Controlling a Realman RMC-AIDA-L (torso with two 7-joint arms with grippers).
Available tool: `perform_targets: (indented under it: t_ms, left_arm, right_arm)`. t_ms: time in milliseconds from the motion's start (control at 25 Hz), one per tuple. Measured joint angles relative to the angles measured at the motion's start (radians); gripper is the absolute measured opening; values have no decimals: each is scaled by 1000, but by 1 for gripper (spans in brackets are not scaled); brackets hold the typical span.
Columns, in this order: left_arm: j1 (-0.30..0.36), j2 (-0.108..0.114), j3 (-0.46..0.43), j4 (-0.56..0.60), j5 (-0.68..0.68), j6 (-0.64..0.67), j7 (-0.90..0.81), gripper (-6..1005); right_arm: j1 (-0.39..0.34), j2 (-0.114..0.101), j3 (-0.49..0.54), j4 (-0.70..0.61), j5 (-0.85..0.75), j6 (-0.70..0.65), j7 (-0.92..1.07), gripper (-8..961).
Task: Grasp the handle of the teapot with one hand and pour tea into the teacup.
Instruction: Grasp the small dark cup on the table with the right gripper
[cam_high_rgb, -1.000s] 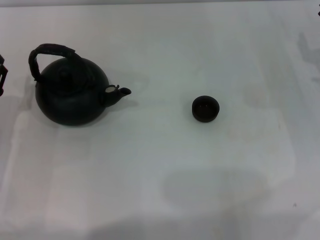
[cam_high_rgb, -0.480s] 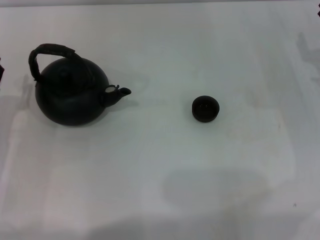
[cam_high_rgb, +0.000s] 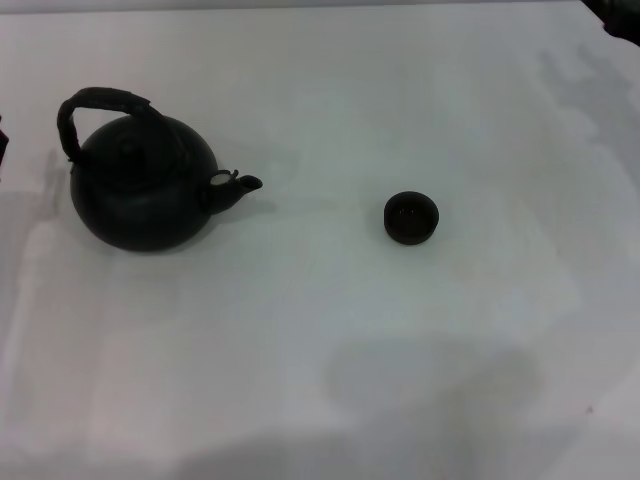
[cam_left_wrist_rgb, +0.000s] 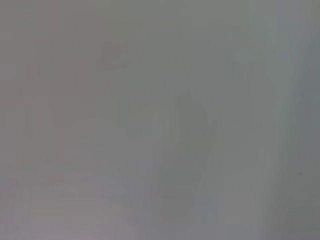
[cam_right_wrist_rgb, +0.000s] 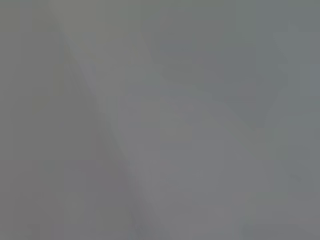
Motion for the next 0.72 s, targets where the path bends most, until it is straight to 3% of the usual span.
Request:
perform_targets:
  t_ms: [160,280,440,720]
  left_arm:
    - [0,0,0,1,0,1,0,638]
    - [0,1,-2,2,-1,1,0,638]
    - [1,1,-3,3,-4,1,0,637]
    - [1,2,-7,6,-9,-1,0,638]
  right_arm:
    - [15,-84,-7,-95,-258,-15,261,669]
    - [23,-128,-4,-166,-420,-40,402,668]
    - [56,-170,-3,-259,-682,-78,597,668]
    - [162,-177,92,-341,-1123,-209,855,667]
